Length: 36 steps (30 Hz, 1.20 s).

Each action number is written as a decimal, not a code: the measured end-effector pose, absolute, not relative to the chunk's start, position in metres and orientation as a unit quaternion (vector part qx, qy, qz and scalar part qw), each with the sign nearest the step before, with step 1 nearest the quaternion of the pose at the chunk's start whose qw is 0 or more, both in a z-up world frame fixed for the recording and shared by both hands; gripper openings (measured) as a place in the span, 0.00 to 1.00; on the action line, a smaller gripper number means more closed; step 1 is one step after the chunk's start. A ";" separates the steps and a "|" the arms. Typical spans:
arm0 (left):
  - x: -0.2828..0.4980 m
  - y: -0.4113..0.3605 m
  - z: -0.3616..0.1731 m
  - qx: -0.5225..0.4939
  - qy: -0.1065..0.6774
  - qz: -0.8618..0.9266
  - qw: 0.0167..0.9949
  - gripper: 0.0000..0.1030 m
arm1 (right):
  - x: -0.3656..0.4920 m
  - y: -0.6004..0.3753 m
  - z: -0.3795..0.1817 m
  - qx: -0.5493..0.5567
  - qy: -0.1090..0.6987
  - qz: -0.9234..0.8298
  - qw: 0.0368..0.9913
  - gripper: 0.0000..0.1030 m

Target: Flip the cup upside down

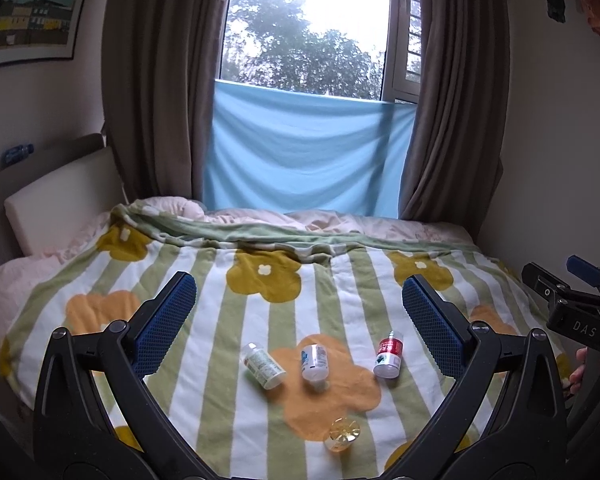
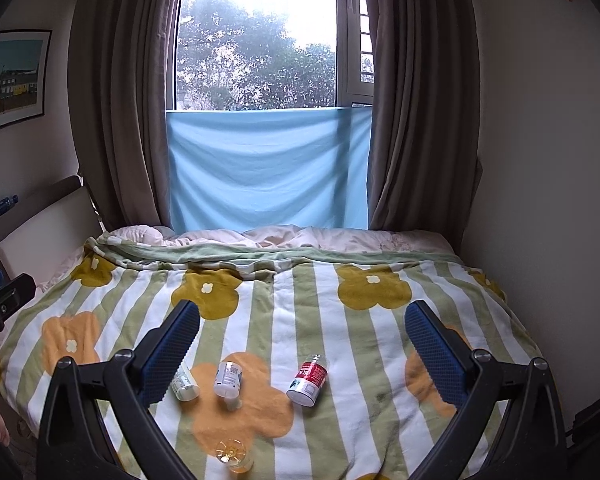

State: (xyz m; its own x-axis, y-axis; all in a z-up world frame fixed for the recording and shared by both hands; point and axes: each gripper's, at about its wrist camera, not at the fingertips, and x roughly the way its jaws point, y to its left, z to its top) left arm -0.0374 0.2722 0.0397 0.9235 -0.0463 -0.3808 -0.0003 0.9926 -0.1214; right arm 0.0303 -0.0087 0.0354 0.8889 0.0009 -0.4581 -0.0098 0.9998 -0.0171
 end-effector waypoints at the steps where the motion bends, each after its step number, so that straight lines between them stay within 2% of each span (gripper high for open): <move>1: -0.037 0.272 0.041 -0.060 0.195 -0.012 0.979 1.00 | 0.031 -0.009 0.036 -0.008 0.235 0.003 0.972 0.99; 24: -0.026 0.274 0.038 -0.064 0.202 -0.014 0.977 1.00 | 0.033 -0.008 0.037 -0.010 0.233 0.002 0.972 0.99; 36: -0.031 0.260 0.037 -0.029 0.166 0.004 0.986 1.00 | 0.035 -0.010 0.036 -0.011 0.235 0.003 0.972 0.99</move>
